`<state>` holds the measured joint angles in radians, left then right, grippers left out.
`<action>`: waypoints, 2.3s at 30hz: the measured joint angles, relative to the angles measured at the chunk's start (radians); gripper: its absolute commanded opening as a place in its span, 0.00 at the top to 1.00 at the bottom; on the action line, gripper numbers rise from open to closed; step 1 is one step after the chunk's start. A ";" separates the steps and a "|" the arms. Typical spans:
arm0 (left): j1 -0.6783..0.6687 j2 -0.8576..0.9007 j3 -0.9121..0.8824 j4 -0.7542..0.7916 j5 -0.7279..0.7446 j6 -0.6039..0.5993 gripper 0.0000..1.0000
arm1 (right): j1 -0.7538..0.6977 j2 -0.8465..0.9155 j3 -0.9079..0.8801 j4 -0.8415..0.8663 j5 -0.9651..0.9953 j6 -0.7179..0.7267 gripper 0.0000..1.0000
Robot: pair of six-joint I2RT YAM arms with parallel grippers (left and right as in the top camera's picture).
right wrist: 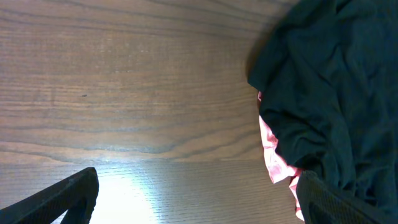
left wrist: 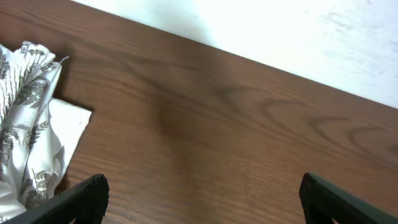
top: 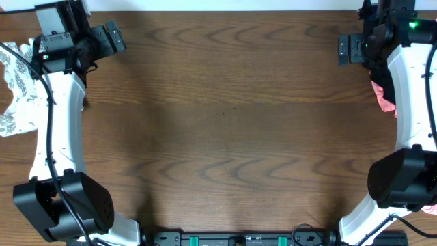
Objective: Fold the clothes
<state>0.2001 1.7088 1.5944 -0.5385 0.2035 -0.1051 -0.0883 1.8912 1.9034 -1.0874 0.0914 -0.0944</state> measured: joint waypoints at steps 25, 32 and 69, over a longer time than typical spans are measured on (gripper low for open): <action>0.000 0.000 0.000 0.000 0.000 0.000 0.02 | 0.026 -0.739 -0.221 0.076 0.008 0.000 0.01; 0.000 0.000 0.000 0.000 0.000 0.000 0.02 | 0.027 -1.149 -0.754 0.491 -0.006 0.000 0.01; 0.000 0.000 0.000 0.000 0.000 0.000 0.02 | 0.132 -1.778 -1.818 1.145 -0.096 0.000 0.01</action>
<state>0.2001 1.7088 1.5940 -0.5388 0.2039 -0.1055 0.0441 0.1127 0.0856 0.0578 -0.0048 -0.0940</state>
